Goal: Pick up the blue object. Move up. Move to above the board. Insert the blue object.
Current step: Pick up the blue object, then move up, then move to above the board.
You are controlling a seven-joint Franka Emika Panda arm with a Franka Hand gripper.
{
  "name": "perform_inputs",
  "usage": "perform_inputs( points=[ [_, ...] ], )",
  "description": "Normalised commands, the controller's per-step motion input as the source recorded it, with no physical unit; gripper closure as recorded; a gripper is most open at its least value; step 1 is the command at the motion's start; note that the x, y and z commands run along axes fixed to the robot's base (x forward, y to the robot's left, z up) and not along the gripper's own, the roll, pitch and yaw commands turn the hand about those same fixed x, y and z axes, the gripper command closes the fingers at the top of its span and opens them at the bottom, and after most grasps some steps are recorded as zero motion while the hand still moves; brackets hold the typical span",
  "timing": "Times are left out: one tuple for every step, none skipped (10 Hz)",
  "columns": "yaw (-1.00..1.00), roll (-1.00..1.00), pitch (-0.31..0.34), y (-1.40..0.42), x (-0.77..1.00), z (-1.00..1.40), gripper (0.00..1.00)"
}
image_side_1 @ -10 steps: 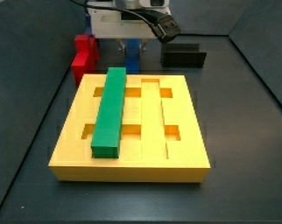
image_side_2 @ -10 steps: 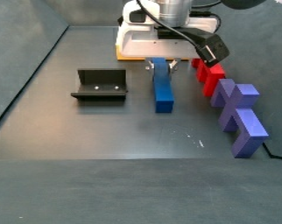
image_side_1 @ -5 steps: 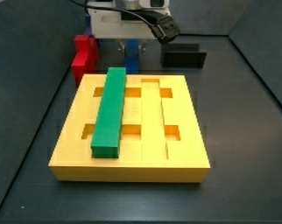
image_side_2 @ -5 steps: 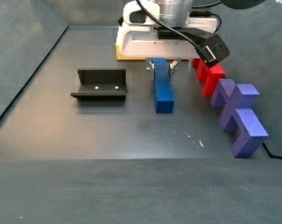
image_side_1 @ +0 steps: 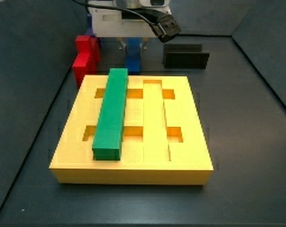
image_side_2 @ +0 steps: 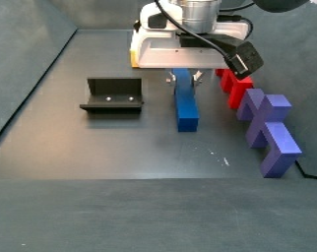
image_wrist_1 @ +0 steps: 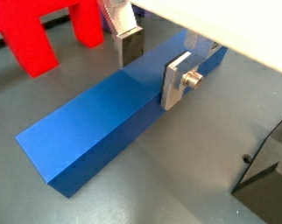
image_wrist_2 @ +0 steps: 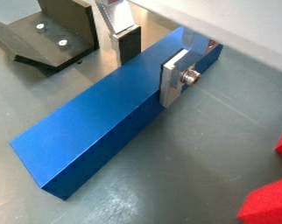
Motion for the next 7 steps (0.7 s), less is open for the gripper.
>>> perform_inputs(
  points=[
    [0.00,0.00,0.000,0.00,0.00,0.00,1.00],
    [0.00,0.00,0.000,0.00,0.00,0.83,1.00],
    [0.03,0.01,0.039,0.08,-0.08,0.78,1.00],
    [0.02,0.01,0.062,0.06,-0.11,0.60,1.00],
    [0.01,0.01,0.032,0.03,-0.05,0.31,1.00],
    [0.00,0.00,0.000,0.00,0.00,1.40,1.00],
    [-0.01,0.00,0.033,-0.01,-0.02,1.40,1.00]
  ],
)
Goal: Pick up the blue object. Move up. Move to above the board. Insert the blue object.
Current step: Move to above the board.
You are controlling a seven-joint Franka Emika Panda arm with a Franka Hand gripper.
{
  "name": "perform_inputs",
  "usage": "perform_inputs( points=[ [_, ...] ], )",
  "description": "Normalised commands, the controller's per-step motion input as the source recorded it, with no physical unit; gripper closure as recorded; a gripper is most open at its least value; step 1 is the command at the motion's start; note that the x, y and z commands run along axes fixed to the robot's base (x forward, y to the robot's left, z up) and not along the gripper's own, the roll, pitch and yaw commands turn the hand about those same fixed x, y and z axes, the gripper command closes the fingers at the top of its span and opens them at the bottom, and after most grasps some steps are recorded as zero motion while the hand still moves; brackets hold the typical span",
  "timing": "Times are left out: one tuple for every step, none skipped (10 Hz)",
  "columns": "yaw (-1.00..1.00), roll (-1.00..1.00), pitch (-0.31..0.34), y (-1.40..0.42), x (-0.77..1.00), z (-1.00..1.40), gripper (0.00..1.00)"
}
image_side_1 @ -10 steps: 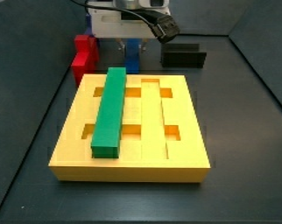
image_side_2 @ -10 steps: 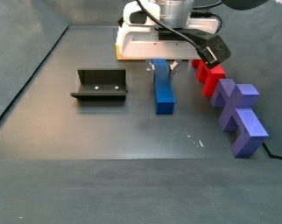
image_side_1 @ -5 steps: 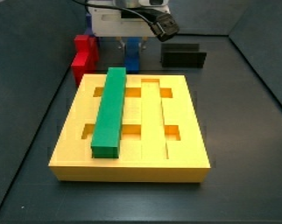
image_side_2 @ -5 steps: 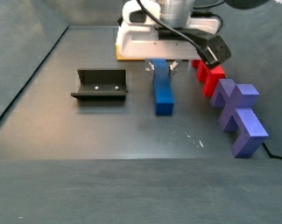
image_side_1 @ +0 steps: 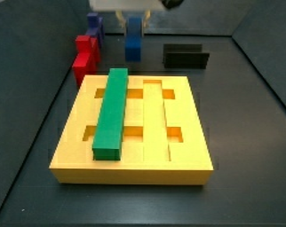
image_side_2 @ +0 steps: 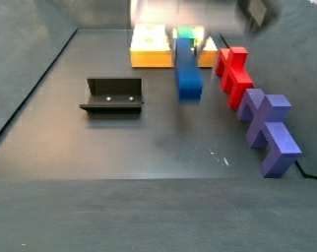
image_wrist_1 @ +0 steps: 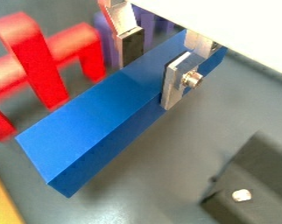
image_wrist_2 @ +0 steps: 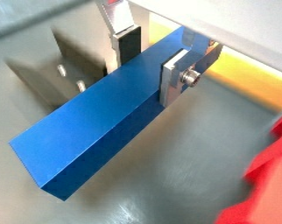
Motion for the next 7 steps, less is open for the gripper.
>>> perform_inputs(
  points=[
    [-0.01,0.00,0.026,-0.01,-0.03,1.40,1.00],
    [0.00,0.00,0.009,0.00,-0.01,1.40,1.00],
    [0.00,0.00,0.045,0.00,0.03,1.40,1.00],
    [0.00,0.00,0.065,0.00,0.02,1.40,1.00],
    [0.00,0.00,0.062,0.00,0.00,1.40,1.00],
    [0.00,0.00,0.048,0.00,0.02,0.72,1.00],
    [0.00,0.00,0.058,0.00,0.04,0.22,1.00]
  ],
)
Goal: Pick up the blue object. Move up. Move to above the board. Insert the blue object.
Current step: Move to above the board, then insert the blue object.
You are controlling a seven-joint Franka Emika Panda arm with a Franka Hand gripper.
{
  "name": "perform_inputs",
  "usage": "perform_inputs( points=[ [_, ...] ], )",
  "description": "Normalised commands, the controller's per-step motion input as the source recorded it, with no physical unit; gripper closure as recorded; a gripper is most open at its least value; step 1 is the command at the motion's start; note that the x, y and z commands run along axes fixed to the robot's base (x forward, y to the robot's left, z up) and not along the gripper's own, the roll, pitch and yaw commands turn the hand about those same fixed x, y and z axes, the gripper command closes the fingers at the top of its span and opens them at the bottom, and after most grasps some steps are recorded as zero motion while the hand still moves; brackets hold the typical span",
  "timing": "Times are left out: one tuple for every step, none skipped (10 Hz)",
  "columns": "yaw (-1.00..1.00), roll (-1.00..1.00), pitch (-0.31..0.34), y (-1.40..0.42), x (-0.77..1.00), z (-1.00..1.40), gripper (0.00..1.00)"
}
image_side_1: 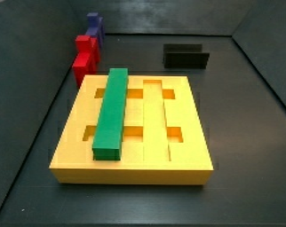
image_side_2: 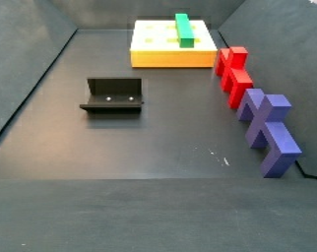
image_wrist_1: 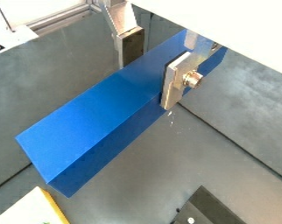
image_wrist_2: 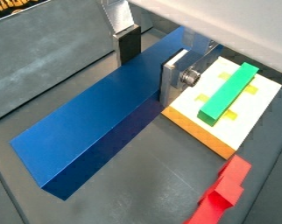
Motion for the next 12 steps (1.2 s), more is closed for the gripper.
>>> perform_inputs(
  points=[
    [-0.13,0.07,0.338,-1.40,0.13,0.21,1.00],
    [-0.11,0.08,0.342,-1.40,0.13,0.19,1.00],
    [-0.05,0.07,0.285,-1.40,0.15,0.20,1.00],
    [-0.04,0.02,0.247,-1.40,0.16,0.20,1.00],
    [-0.01,0.01,0.195,-1.40,0.18,0.20,1.00],
    [0.00,0.01,0.163,-1.40,0.19,0.21,1.00],
    [0.00,0.01,0.142,-1.40,0.22,0.22,1.00],
    [0.00,0.00,0.132,-1.40,0.25,0.21,1.00],
    [0.00,0.04,0.149,-0.38,0.12,0.07,1.00],
    [0.00,0.00,0.000,0.00,0.00,-0.02,1.00],
    [0.00,0.00,0.000,0.00,0.02,-0.36,1.00],
    [0.00,0.01,-0.004,-0.04,0.16,-0.72,1.00]
  ],
)
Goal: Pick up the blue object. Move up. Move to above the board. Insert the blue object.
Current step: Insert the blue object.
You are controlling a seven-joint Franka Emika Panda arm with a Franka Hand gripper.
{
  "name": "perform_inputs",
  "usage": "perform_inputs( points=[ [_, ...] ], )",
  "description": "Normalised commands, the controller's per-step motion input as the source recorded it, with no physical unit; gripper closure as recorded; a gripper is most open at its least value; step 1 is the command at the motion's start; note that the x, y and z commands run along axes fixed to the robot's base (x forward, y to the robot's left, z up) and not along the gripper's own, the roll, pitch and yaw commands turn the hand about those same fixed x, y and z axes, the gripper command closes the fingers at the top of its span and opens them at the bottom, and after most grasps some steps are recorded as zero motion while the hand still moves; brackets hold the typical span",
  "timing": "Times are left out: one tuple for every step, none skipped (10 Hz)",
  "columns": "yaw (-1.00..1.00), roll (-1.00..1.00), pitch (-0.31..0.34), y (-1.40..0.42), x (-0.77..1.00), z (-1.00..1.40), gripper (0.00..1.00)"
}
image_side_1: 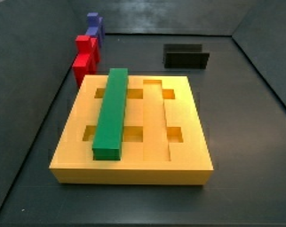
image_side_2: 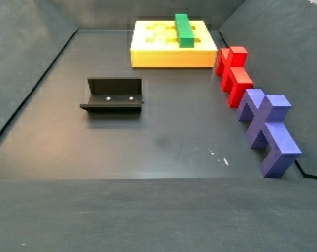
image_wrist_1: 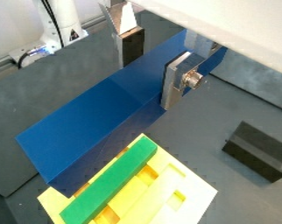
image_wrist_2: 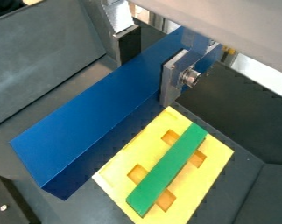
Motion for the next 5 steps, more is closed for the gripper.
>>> perform_inputs(
  points=[
    [0.00,0.12,-0.064,-0.07,0.03,-0.97,1.00],
    [0.00,0.12,-0.090,-0.05,0.00,-1.00,1.00],
    [0.00,0.14,-0.066,-0.03,-0.05,-1.00,1.00],
    [0.01,0.15,-0.107,-0.05,-0.30,-0.98,1.00],
    [0.00,0.13,-0.113,-0.07,-0.28,-0.99,1.00]
  ],
)
